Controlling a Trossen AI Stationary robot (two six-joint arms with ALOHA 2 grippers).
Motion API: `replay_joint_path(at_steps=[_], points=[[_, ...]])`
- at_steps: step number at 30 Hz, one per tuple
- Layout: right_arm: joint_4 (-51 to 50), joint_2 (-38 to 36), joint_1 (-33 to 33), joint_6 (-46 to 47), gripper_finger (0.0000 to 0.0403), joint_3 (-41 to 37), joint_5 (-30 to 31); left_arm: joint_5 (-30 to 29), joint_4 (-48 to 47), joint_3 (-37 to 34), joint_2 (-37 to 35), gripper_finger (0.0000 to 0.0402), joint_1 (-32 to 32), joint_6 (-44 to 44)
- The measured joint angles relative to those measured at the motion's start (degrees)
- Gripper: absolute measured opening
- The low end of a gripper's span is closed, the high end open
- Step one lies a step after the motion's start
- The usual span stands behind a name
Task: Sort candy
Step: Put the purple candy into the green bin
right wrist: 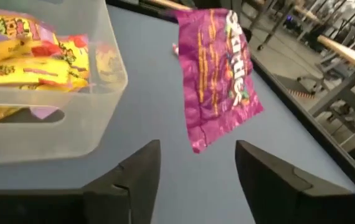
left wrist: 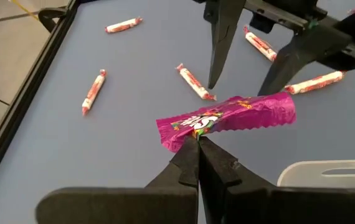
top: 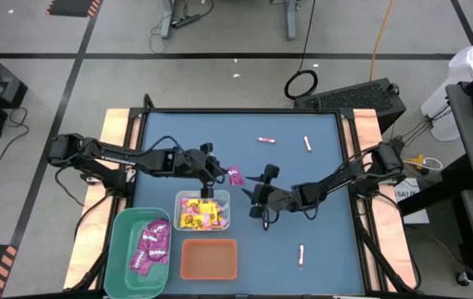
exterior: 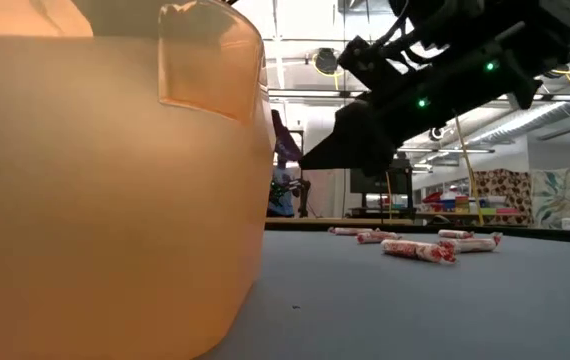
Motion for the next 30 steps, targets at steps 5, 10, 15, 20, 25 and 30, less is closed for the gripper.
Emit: replay_joint_path(at_steps=[5,10,15,20,25,30], points=[[6.7,2.29,-1.4,-2.76,0.0206,-0.01,1.19,0.08,1.07,0.0,0.0,0.0,0.0,-0.02],[8.42,3.01,-2.87,-3.21,0.0162,-0.01,1.02,0.55,0.83,0.0,0.0,0.0,0.0,0.0],[8.4,3.01,-2.99,-3.43,0.0068,-0.01,-0.71,0.61,0.83,0.0,0.0,0.0,0.0,0.0],[8.27,3.01,-2.97,-2.87,0.0009,-0.01,-1.83,0.85,0.07,0.0,0.0,0.0001,0.0,-0.06],[8.05,2.12,-2.97,-1.45,0.0004,-0.03,-1.63,0.83,-3.71,0.0,0.0,0.0034,0.0,-0.39],[6.67,0.46,-2.95,0.56,0.0002,-0.03,-2.03,0.9,-3.61,-0.29,0.0,0.009,-0.65,-2.98]])
